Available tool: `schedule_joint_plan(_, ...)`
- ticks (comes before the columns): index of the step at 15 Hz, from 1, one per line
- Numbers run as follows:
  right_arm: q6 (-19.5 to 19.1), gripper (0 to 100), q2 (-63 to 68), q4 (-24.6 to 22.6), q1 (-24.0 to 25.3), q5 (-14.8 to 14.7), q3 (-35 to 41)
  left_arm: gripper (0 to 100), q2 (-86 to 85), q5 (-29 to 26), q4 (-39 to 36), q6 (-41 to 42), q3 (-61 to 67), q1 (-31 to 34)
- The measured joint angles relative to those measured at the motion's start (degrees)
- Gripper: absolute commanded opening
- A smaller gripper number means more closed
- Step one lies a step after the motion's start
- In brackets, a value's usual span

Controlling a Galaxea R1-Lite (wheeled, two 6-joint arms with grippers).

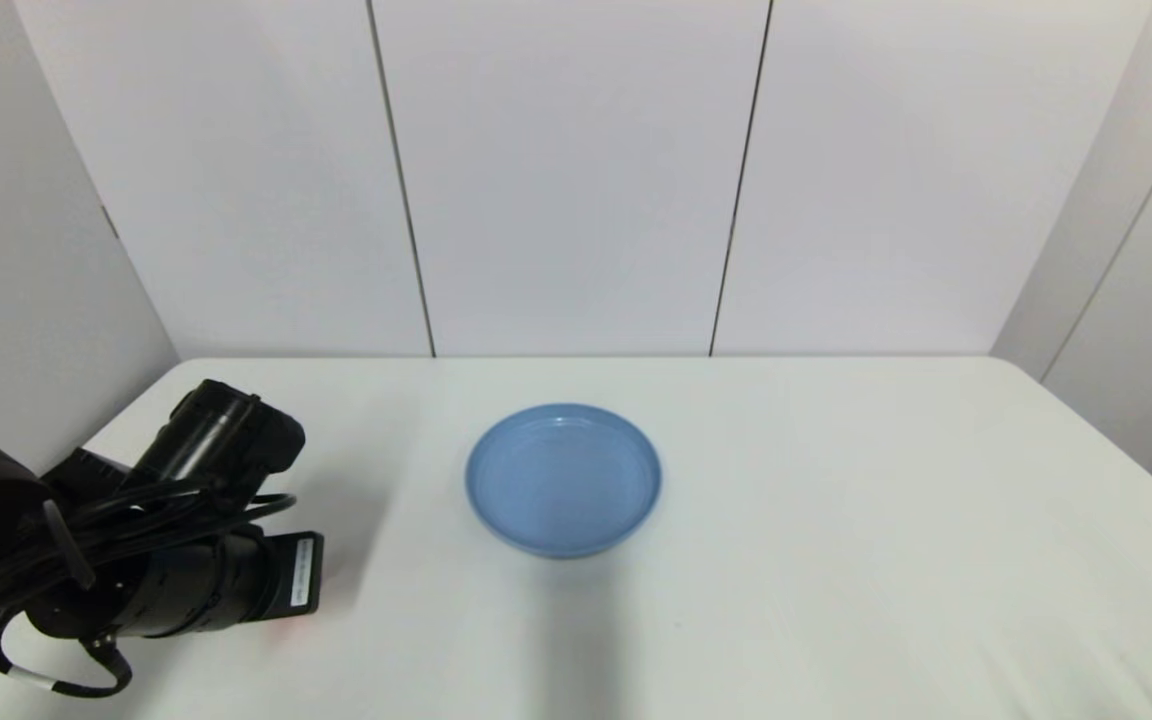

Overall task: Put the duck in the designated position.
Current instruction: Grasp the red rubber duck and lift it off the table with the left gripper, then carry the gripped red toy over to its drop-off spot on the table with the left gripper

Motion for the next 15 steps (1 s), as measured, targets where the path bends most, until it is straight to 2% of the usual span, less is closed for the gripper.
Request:
schedule_joint_plan(6,0.0,100,0.0,0.0,0.0,-0.02,0.0,0,3.06,0.0,-0.39,2.86,-13.34,-0.38)
schedule_joint_plan(10,0.0,100,0.0,0.0,0.0,0.0,-0.02,0,11.03,-0.11,-6.64,7.24,-19.88,0.04)
schedule_joint_plan(15,0.0,100,0.0,0.02,0.0,-0.02,-0.02,0,19.69,-0.11,-8.77,8.92,-23.78,1.61)
